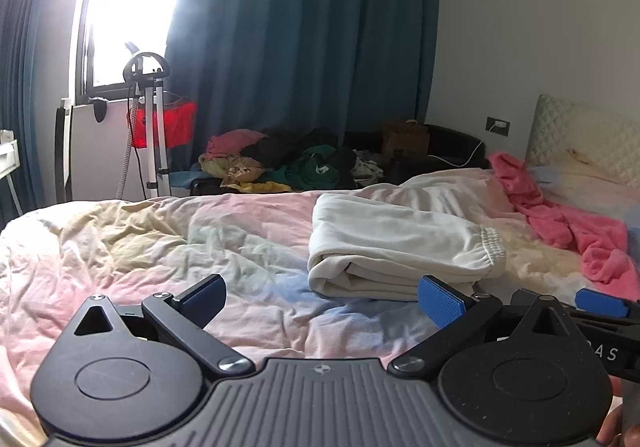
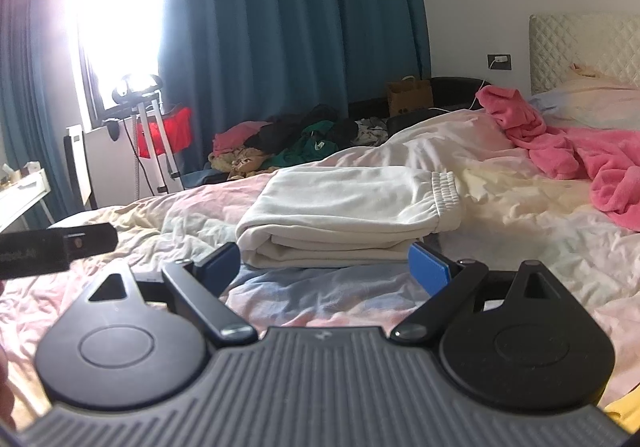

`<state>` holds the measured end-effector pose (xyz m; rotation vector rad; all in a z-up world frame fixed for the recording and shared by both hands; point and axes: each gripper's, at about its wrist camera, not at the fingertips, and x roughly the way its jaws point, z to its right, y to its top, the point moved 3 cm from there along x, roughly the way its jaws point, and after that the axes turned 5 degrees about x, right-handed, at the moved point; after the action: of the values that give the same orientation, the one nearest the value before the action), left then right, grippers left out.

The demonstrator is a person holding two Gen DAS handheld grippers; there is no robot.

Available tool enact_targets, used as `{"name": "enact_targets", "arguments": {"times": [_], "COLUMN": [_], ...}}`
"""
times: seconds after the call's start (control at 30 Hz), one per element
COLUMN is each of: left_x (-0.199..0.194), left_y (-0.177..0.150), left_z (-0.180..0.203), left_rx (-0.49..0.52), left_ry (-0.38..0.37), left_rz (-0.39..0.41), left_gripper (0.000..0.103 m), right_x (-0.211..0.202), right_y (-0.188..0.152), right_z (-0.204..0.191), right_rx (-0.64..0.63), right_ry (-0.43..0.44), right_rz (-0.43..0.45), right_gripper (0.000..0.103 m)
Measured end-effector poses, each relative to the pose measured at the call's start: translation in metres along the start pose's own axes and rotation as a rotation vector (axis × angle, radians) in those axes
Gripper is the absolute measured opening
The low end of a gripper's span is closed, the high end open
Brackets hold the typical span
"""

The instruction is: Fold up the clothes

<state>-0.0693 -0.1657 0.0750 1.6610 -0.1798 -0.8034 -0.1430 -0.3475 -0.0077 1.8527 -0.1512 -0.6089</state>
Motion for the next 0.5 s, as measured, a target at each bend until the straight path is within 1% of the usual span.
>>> {"name": "enact_targets", "arguments": {"times": [0.2, 0.5], "left_x": [-0.0012, -0.002], "left_y": [-0.0001, -0.0022], "left_z": [0.0013, -0.0019], "left_rx": [-0.002, -0.006], "left_ry": [0.007, 0.013], "left_rz": [0.013, 0.006], "left_gripper": [0.103, 0.103], "right_x": [-0.0022, -0.0043], "right_y": [0.0005, 0.0017], "right_z": [-0.0007, -0.0009], "right_rx": [-0.007, -0.007], "right_ry": [0.006, 0.017], "right_rz": [0.008, 0.013], "right_gripper": [0.092, 0.092]}}
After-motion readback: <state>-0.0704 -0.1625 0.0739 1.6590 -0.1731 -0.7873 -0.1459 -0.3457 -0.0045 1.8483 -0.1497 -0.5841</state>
